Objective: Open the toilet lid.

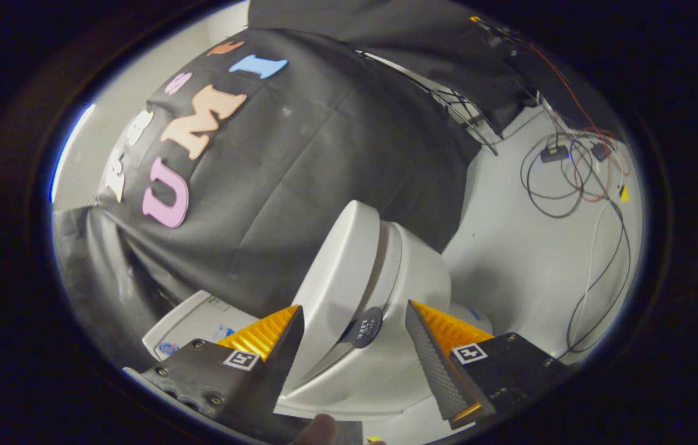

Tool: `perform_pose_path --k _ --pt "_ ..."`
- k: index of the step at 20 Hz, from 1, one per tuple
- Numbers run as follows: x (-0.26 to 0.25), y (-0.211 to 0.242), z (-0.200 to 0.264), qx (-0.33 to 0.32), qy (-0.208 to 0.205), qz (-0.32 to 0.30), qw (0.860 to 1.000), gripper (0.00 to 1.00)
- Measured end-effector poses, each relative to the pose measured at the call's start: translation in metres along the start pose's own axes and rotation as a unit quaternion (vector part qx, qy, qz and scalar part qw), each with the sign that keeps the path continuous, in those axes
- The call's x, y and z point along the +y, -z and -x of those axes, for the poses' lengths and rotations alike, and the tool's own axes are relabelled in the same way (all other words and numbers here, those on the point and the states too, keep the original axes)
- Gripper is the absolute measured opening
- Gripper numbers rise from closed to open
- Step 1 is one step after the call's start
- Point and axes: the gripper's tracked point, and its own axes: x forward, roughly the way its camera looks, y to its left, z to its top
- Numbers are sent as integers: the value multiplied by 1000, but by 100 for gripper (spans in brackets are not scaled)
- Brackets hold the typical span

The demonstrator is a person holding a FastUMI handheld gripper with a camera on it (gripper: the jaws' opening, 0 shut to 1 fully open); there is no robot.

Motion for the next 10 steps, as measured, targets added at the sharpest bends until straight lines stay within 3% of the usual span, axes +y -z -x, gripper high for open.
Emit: perform_pose_path --k 3,4,7,10 --pt "-9 24 -4 30 14 -18 999 96" --pt "-5 24 -5 30 7 -26 999 84" --pt "-2 19 -8 23 3 -46 999 84" --pt "-19 38 -16 63 43 -57 995 51"
